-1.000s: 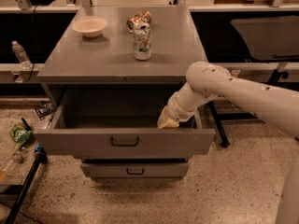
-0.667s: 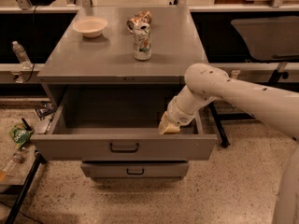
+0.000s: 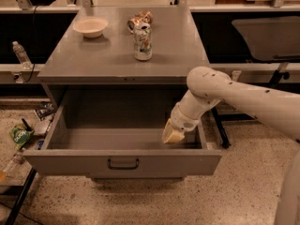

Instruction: Open top drawer

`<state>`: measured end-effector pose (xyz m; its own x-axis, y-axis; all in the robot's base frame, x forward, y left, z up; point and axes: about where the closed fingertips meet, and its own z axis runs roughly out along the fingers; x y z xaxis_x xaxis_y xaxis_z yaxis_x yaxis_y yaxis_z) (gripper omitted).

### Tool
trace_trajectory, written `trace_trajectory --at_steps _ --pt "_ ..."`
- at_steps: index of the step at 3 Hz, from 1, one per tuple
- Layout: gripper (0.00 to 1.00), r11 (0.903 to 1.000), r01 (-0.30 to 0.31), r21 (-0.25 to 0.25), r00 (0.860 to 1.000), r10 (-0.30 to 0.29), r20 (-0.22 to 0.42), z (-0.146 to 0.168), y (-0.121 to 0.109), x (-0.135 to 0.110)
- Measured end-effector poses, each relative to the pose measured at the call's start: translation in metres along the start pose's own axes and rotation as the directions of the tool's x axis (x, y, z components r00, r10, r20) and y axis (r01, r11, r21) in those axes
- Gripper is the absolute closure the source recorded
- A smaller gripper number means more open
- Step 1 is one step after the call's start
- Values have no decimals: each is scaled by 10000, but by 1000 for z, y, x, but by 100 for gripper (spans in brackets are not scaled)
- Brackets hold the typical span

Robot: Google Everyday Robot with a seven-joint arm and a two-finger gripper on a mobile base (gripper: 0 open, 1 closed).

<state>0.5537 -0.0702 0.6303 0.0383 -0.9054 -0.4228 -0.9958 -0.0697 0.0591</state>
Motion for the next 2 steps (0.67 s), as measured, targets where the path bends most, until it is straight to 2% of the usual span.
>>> trace_trajectory --at_steps 1,2 --pt "100 9951 -393 -908 9992 387 -90 2 29 8" --pt "100 9742 -762 -2122 9971 740 -181 -16 67 10"
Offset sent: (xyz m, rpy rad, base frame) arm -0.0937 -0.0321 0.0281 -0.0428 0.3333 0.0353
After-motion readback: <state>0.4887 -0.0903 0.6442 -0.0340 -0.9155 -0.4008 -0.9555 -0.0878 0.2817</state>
